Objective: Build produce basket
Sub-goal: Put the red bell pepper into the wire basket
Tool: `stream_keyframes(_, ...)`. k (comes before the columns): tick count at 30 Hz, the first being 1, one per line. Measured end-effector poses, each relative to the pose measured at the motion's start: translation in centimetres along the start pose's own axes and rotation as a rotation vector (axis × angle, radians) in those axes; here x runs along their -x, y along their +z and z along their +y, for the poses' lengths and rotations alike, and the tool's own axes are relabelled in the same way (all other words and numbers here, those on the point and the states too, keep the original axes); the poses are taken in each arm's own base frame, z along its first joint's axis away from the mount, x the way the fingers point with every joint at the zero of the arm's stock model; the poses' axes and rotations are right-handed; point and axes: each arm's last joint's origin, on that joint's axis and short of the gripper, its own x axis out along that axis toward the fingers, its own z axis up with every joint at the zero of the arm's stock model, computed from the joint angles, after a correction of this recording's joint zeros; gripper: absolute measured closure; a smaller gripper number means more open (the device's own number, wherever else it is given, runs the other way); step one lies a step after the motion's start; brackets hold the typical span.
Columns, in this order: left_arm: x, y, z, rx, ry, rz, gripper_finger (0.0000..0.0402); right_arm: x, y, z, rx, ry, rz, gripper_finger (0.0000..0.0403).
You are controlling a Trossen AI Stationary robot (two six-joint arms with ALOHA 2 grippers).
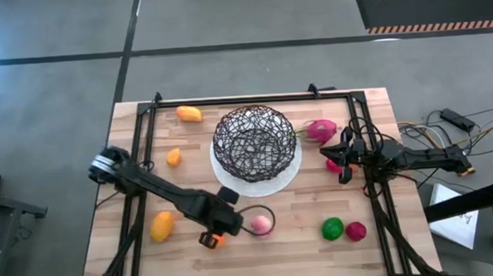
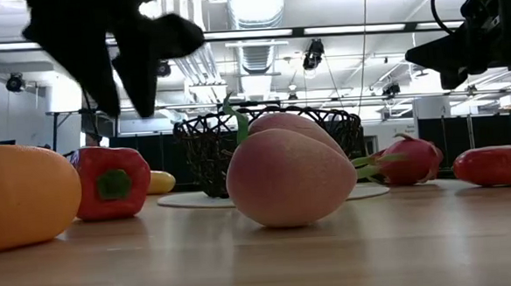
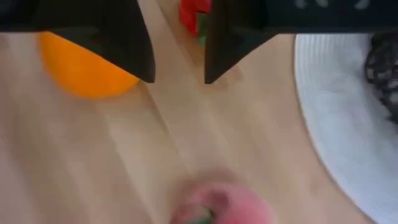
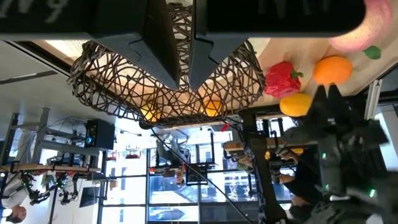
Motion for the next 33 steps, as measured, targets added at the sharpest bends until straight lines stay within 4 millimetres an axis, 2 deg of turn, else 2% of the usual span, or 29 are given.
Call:
stream_keyframes(4,-2.1,0.5,-0.4,-0.070,-0.009,0.110,0.0264,0.0,0.0,0.0,0.000,0.000,0.000,0.0374)
stream_keyframes(9,-3.7,0.4,-0.5,-0.140,0.022,0.190,0.0275,0.0,0.0,0.0,0.000,0.000,0.000,0.0374)
stream_keyframes(16,-4.0,0.1,-0.5,-0.193,0.070,0.222,0.0291,0.0,0.0,0.0,0.000,0.000,-0.001,0.0374)
stream_keyframes(33,-4.7,-1.2,-0.5,-0.229,0.117,0.301,0.0293,0.0,0.0,0.0,0.000,0.000,-0.002,0.0374)
